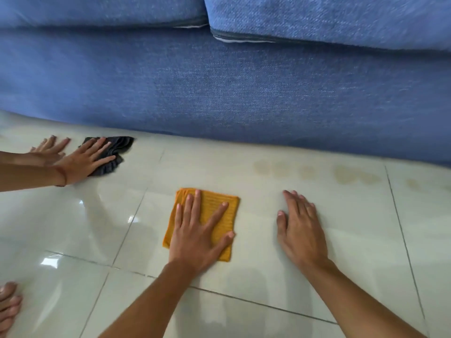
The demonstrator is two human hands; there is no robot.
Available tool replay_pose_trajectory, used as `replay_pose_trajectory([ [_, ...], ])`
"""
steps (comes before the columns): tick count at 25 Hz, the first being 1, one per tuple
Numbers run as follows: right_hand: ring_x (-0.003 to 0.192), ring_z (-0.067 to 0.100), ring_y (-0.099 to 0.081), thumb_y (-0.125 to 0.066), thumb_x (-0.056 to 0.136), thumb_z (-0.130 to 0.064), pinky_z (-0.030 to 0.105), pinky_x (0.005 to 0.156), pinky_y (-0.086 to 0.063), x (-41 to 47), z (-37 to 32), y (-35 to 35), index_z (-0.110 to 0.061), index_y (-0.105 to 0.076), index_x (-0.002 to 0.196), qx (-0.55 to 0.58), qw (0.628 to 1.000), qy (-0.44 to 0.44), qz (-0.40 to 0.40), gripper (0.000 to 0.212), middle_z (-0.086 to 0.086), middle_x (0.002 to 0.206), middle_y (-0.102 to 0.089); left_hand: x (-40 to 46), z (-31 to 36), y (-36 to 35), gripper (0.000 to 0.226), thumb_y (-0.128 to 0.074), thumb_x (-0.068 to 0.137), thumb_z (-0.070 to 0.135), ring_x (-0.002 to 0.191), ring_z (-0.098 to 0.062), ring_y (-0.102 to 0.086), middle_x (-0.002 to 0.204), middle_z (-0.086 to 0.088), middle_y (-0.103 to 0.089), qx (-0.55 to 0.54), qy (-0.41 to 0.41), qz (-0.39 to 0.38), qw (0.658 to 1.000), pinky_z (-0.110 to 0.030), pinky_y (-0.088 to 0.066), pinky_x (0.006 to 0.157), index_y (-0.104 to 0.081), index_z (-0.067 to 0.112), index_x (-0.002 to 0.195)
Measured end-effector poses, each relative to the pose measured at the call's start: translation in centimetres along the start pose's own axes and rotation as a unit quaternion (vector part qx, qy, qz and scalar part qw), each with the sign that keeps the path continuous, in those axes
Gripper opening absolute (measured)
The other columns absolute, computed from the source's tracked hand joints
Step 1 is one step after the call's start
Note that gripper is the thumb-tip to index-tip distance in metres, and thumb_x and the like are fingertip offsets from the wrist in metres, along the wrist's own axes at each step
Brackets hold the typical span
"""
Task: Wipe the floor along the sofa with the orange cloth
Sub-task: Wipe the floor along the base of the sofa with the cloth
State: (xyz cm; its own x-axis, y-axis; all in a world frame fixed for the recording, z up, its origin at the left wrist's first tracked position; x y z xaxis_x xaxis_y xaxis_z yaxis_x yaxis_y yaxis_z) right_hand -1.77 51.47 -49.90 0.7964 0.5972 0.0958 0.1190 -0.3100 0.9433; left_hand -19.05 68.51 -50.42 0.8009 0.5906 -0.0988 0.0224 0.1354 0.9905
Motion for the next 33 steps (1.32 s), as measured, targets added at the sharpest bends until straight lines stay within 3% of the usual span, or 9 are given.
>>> replay_pose_trajectory([
  [4, 0.145, 0.028, -0.039, -0.020, 0.093, -0.042, 0.039, 0.122, -0.024, -0.5, 1.9, 0.9, -0.010, -0.044, 0.148, -0.012, 1.000, 0.007, -0.026, 0.067, 0.013, 0.153, -0.047, -0.2, -6.1, 0.6, 0.073, -0.009, 0.078, 0.084, 0.152, -0.030, 0.006, 0.165, -0.011, 0.007, -0.009, 0.109, -0.008, 0.994, -0.049, 0.001, 0.123, 0.001, 0.060, 0.147],
  [7, 0.145, 0.029, -0.038, -0.027, 0.094, -0.042, 0.044, 0.121, -0.024, -1.6, 5.5, 1.6, -0.008, -0.047, 0.145, -0.050, 0.998, -0.029, 0.004, 0.065, 0.012, 0.153, -0.047, 5.6, -6.4, 0.9, 0.077, -0.006, 0.076, 0.084, 0.151, -0.034, 0.003, 0.165, -0.015, 0.004, -0.011, 0.146, 0.005, 0.989, -0.053, 0.000, 0.122, -0.002, 0.057, 0.148],
  [14, 0.149, 0.026, -0.031, -0.029, 0.097, -0.044, 0.047, 0.123, -0.019, -2.3, 7.8, 0.9, -0.010, -0.039, 0.151, -0.069, 0.997, -0.017, 0.021, 0.065, 0.008, 0.160, -0.036, 17.4, 3.4, 0.7, 0.070, -0.015, 0.085, 0.079, 0.151, -0.034, 0.005, 0.164, -0.017, 0.006, -0.009, 0.077, -0.011, 0.997, -0.051, 0.006, 0.121, -0.005, 0.053, 0.150],
  [20, 0.150, 0.028, -0.030, -0.029, 0.099, -0.044, 0.051, 0.122, -0.023, -2.6, 7.8, 1.3, -0.009, -0.038, 0.151, -0.068, 0.997, -0.017, 0.016, 0.063, 0.010, 0.160, -0.036, 8.9, 11.0, -0.2, 0.070, -0.017, 0.086, 0.078, 0.151, -0.035, 0.005, 0.165, -0.016, 0.005, -0.008, -0.059, -0.017, 0.998, -0.054, 0.000, 0.121, -0.005, 0.052, 0.151],
  [24, 0.151, 0.027, -0.027, -0.025, 0.100, -0.046, 0.050, 0.122, -0.020, -2.6, 7.8, 1.4, -0.010, -0.036, 0.152, -0.059, 0.998, -0.023, -0.003, 0.065, 0.009, 0.161, -0.034, 2.5, 5.9, -0.5, 0.070, -0.021, 0.085, 0.079, 0.152, -0.033, -0.001, 0.165, -0.014, -0.001, -0.005, -0.017, 0.009, 1.000, -0.052, -0.005, 0.122, -0.011, 0.054, 0.150],
  [27, 0.151, 0.026, -0.027, -0.024, 0.100, -0.045, 0.049, 0.123, -0.018, -2.5, 7.8, 1.2, -0.010, -0.035, 0.152, -0.063, 0.998, -0.029, 0.006, 0.064, 0.009, 0.161, -0.033, 6.1, 3.3, -0.3, 0.072, -0.015, 0.082, 0.081, 0.152, -0.034, -0.001, 0.165, -0.015, 0.001, 0.003, 0.042, 0.004, 0.999, -0.052, -0.003, 0.122, -0.008, 0.056, 0.149],
  [30, 0.151, 0.027, -0.027, -0.029, 0.100, -0.043, 0.048, 0.123, -0.019, -2.4, 7.8, 0.8, -0.009, -0.037, 0.152, -0.068, 0.997, -0.024, 0.018, 0.063, 0.009, 0.161, -0.033, 13.3, 5.4, -0.1, 0.071, -0.013, 0.083, 0.081, 0.152, -0.033, 0.004, 0.165, -0.015, 0.005, -0.013, 0.053, -0.007, 0.999, -0.052, 0.003, 0.122, -0.004, 0.056, 0.149],
  [33, 0.150, 0.028, -0.030, -0.037, 0.099, -0.040, 0.049, 0.123, -0.020, -2.5, 7.9, 1.0, -0.008, -0.040, 0.150, -0.055, 0.998, -0.014, 0.041, 0.060, 0.010, 0.160, -0.036, 17.2, 11.2, -0.3, 0.071, -0.015, 0.084, 0.080, 0.151, -0.034, 0.001, 0.164, -0.018, -0.001, -0.008, 0.006, -0.002, 1.000, -0.053, 0.004, 0.121, -0.008, 0.053, 0.150],
])
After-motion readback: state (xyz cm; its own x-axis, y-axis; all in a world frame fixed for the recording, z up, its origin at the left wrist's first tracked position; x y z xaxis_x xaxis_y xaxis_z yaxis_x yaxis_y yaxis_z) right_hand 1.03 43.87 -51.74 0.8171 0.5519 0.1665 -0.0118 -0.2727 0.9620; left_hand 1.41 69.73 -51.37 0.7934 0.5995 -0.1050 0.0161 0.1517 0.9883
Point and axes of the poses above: each hand's wrist, its own x-axis towards the middle knuckle, its own y-axis out of the back of the hand, z = x × y, the point moved 4 cm from there along x, towards the middle knuckle
